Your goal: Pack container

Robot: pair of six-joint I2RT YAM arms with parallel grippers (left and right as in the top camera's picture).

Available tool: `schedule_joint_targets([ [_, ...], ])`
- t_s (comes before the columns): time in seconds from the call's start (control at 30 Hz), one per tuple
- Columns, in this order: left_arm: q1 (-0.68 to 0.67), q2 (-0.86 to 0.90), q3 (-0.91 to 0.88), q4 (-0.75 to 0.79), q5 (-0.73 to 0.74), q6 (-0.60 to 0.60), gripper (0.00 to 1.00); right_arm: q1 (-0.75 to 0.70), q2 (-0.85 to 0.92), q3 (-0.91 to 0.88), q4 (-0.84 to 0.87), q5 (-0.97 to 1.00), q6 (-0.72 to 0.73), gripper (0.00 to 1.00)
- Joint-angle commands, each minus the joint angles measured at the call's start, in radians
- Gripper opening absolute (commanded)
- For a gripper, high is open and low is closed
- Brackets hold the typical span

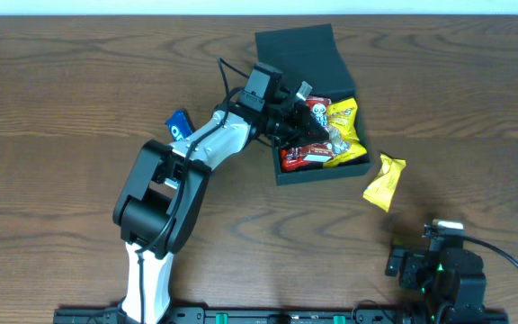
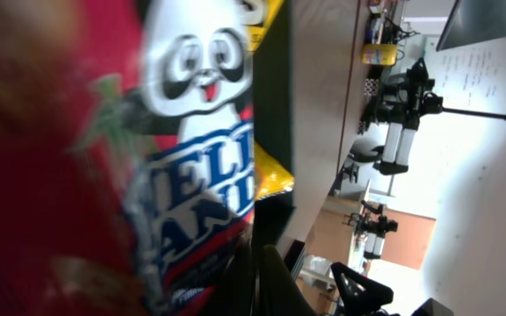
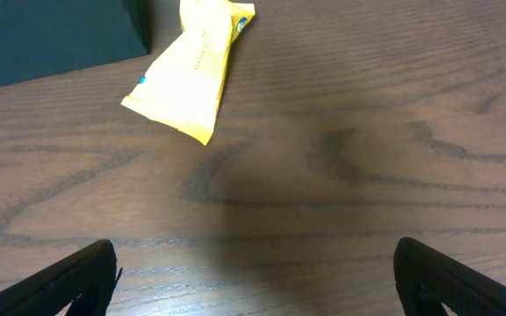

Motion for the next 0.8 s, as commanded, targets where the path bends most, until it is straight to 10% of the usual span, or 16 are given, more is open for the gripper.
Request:
schedule_joint_targets([
  [0.0, 0.004, 0.054, -0.005, -0.004, -0.027, -0.026, 0.06, -0.013, -0.005, -0.004, -0.005, -0.004, -0.009, 0.99],
  [0.67, -0.008, -0.228, 0.002, 0.013, -0.047, 0.041, 0.05, -0.013, -0.005, -0.004, -0.005, -0.004, -0.009, 0.99],
  [0.77, -0.017, -0.314, 0.002, -0.07, -0.153, 0.096, 0.54, -0.013, -0.005, -0.004, -0.005, -0.004, -0.009, 0.99],
])
